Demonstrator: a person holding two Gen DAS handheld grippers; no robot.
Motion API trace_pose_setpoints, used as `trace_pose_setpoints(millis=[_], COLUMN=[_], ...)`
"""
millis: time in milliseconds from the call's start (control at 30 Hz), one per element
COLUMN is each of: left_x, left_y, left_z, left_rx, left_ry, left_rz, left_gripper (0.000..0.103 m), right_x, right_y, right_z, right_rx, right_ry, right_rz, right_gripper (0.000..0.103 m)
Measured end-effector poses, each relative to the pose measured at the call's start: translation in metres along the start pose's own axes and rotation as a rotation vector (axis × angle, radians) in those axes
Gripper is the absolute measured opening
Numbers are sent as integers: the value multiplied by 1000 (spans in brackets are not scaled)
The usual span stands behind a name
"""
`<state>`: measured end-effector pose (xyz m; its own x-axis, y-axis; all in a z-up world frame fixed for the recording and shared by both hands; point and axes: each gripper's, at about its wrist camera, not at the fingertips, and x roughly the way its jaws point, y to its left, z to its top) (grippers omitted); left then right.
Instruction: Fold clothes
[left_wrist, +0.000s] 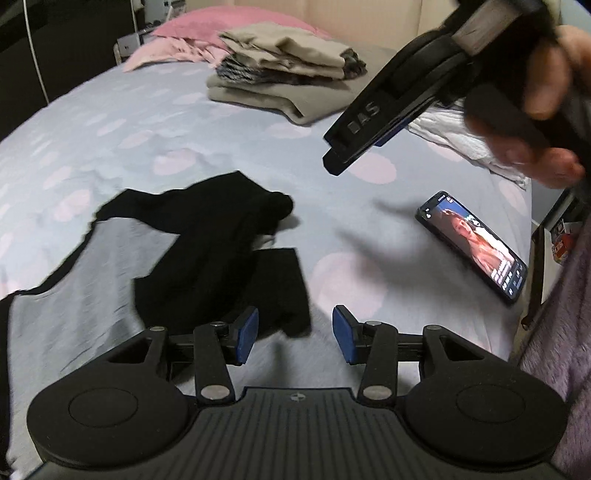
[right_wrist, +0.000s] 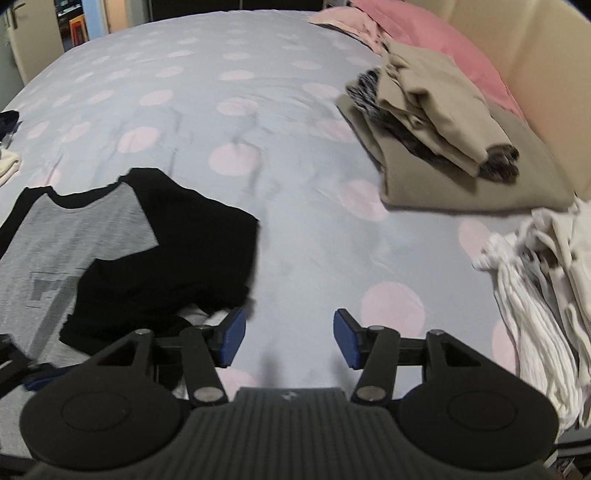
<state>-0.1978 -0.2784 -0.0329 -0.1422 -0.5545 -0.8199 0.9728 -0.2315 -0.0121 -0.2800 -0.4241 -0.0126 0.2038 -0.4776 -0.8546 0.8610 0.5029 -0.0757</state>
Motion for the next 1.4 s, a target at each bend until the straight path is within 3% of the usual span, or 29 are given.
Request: trace_pose_setpoints(millis=[67,167,233,400,533,700,800,967,1100,1233,1333,1400], left_x=[17,41,43,5,-45,-107,-135,-143,-115,-107,-101,-101], left_y=[-2,4,16,37,63,95,117,148,171,180,186,189], left_z=[5,11,14,25,23,22,10,-34,-76,-85,-90,-86], left_rx=[-20,-75,-142,-256,-318,-394,-437,-527,-601,-615,-624,-616], left_ry=[23,102,96,-9,-115,-247,-280,-193,-4,46,75,33], left_rz=[-11,22,5,-29,33,111,182,283,298,301,302,286], left_gripper=[41,12,6,4,4,4,4,4,5,5,19,39], right_x=[1,1,2,7,8,8,10,12,17,21,24,26], right_y=[-8,-21,-30,-48,-56,-53,-49,-45,-40,-36,-34,-32], right_z=[-2,-3,-4,-6,-6,-5,-5,-4,-2,-2,-1,0], right_rx=[19,58,88,197,272,268,259,250,236,221,215,211], right_ry=[9,15,30,90,103,96,101,105,111,121,127,131], right_rz=[-4,-9,3,76,94,93,91,87,75,54,47,44], right_gripper=[57,57,58,57,57,57,57,57,57,57,57,57])
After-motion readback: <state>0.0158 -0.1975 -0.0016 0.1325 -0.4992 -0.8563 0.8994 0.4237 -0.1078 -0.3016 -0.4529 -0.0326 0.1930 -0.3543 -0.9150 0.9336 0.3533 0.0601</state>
